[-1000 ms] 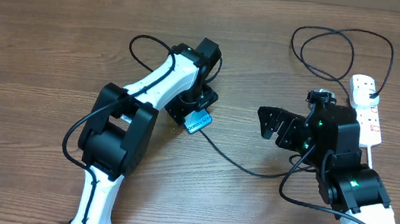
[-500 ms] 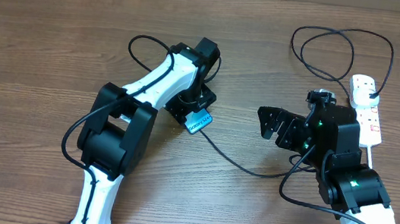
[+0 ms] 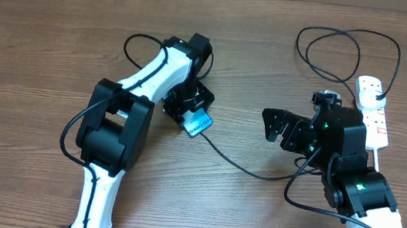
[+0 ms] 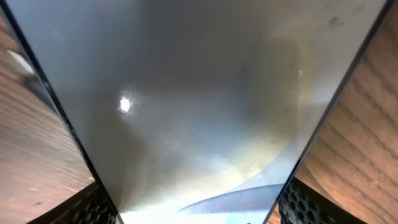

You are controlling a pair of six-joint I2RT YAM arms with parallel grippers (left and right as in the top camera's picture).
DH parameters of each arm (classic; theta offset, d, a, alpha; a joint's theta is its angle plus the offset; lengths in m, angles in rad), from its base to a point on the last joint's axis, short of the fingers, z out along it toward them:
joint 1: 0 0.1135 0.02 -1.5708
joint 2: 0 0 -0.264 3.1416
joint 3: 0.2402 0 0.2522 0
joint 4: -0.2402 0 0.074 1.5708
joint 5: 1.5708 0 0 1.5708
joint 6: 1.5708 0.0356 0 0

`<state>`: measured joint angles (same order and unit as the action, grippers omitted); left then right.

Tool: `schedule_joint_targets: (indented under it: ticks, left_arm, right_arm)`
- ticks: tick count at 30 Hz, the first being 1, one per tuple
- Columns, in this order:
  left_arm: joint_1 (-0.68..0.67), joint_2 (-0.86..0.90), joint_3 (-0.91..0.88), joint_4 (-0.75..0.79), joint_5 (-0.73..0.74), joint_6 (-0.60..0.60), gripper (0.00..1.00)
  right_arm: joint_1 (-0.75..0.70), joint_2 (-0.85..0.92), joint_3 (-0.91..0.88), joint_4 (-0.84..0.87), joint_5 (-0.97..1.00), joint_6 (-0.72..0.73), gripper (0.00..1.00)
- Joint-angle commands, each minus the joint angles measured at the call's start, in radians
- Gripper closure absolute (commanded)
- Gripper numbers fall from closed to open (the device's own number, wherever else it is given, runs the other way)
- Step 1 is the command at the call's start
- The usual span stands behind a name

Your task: Plug charger to phone and switch on socket

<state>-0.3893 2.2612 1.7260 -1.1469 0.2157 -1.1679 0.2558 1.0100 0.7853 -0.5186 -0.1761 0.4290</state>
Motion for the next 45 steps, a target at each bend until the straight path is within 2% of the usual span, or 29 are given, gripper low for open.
schedule_joint_targets:
  ticks: [1, 12, 18, 25, 32, 41, 45]
  left_arm:
    - [0.018, 0.027, 0.095, -0.037, -0.051, 0.048, 0.96]
    - [0.019, 0.027, 0.393, -0.220, -0.073, 0.134, 0.96]
    - [0.019, 0.027, 0.457, -0.263, -0.053, 0.171, 0.96]
    - [0.031, 0.027, 0.460, -0.286, 0.112, 0.203, 0.96]
    - [0.075, 0.027, 0.459, -0.300, 0.340, 0.204, 0.96]
    - [0.138, 0.027, 0.458, -0.306, 0.530, 0.254, 0.96]
    - [0.152, 0.027, 0.458, -0.327, 0.566, 0.301, 0.96]
  right_arm:
    - [-0.005, -0.010, 0.020, 0.016, -0.001, -0.013, 0.00]
    - [-0.005, -0.010, 0.020, 0.031, -0.001, -0.012, 0.00]
    - [-0.005, -0.010, 0.020, 0.030, -0.002, -0.012, 0.00]
    - [-0.005, -0.010, 0.020, 0.014, -0.009, -0.011, 0.00]
    - [-0.005, -0.009, 0.020, -0.032, -0.040, 0.020, 0.00]
    - [-0.005, 0.022, 0.020, -0.103, -0.051, 0.073, 0.00]
    - [-0.005, 0.051, 0.020, -0.128, -0.054, 0.080, 0.00]
